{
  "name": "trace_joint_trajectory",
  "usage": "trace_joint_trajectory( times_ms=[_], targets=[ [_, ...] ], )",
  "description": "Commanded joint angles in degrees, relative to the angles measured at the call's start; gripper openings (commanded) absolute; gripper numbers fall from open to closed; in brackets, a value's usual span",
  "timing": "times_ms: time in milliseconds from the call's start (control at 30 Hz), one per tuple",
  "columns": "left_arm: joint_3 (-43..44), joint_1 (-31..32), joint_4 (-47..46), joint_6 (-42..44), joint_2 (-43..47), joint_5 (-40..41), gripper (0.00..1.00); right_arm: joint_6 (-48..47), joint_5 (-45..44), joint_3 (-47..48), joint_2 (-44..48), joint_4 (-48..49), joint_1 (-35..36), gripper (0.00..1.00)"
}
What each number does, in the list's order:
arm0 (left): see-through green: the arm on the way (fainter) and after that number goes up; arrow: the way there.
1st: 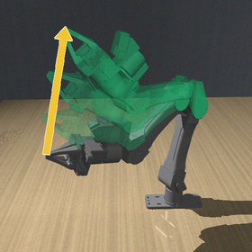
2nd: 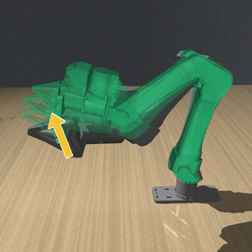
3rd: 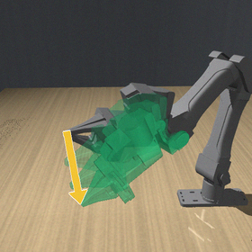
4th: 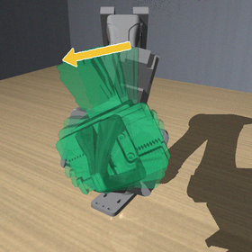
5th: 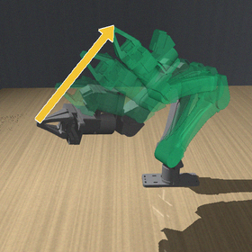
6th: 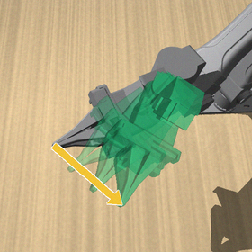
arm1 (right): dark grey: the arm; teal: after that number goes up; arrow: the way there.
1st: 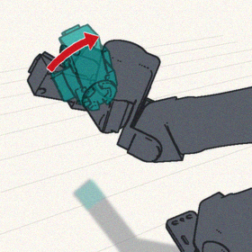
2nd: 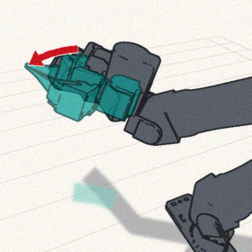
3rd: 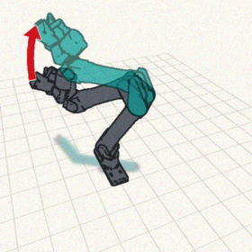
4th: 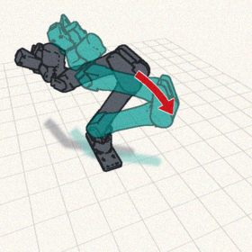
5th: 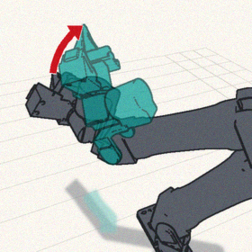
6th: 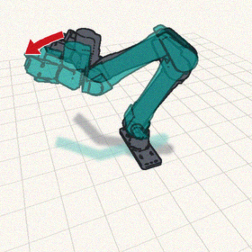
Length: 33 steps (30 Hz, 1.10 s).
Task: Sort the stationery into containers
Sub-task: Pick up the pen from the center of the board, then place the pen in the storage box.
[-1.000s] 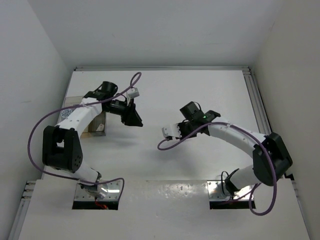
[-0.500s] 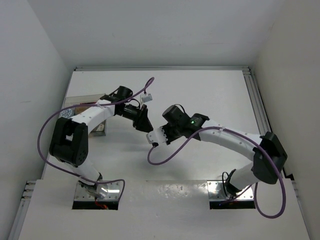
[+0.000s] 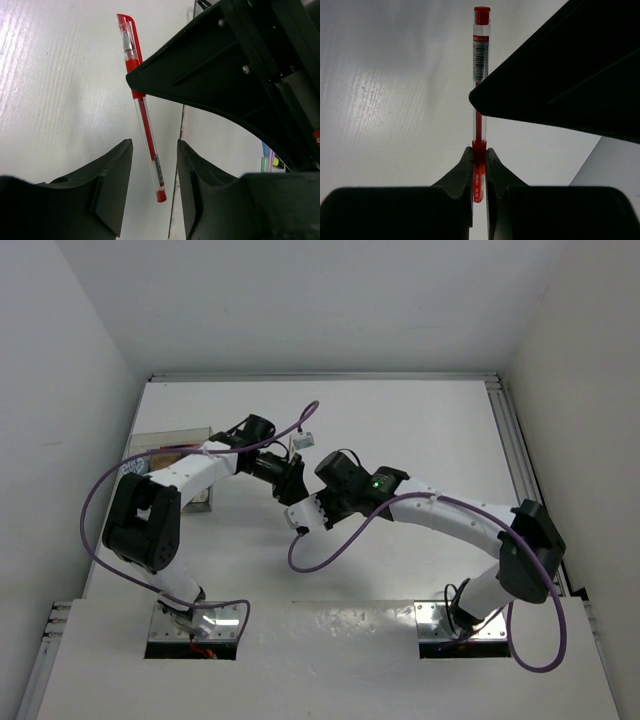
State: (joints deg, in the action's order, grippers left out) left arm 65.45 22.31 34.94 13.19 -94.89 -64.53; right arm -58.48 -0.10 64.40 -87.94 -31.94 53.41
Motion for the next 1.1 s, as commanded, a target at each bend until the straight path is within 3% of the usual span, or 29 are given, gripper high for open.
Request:
trace_joint_trajectory(
  times_ms=[0,200,367,433,567,700,767,900,967,1000,1067],
  targets=[
    [0.1,0.8,-1.5,-0.8,-0.3,1.2,0.47,0.6,-1.0,2.4,0.2,0.7,0.7,0.00],
    [0.5,0.8,-1.6,-1.5,-0.7,3.1,0.41,0.6,-1.2,2.2,0.1,1.1,0.9,0.00],
    [0.4,0.8,-1.3,-1.3,-0.9,4.1,0.23,0.2,-1.5,2.1,0.2,1.4,1.1,0.00],
    [0.5,0.8,-1.3,-1.3,-1.3,4.1,0.23,0.1,-1.7,2.1,0.1,1.5,1.2,0.00],
    [0.5,1.0,-1.2,-1.4,-1.4,3.8,0.38,0.0,-1.8,2.1,0.1,1.5,1.3,0.00],
    [0.4,1.3,-1.0,-1.3,-1.5,3.7,0.42,-0.2,-2.0,1.8,0.1,1.6,1.4,0.00],
    [0.3,1.4,-0.9,-1.1,-1.5,3.6,0.38,-0.2,-2.0,1.8,0.1,1.7,1.4,0.00],
    [0.4,1.3,-0.3,-0.1,-1.5,3.4,0.15,-0.2,-2.2,1.8,0.0,1.9,1.5,0.00],
    [0.3,1.3,0.0,0.1,-1.3,3.4,0.10,0.8,-3.6,1.8,-0.3,2.6,1.8,0.00],
    [0.1,0.8,0.0,0.1,-1.3,3.4,0.05,1.6,-4.7,1.9,-0.4,3.6,2.0,0.04],
    [-0.8,-1.3,-0.7,-0.8,-1.1,3.4,0.02,4.1,-6.6,2.0,-0.4,5.3,2.1,0.26]
  ],
)
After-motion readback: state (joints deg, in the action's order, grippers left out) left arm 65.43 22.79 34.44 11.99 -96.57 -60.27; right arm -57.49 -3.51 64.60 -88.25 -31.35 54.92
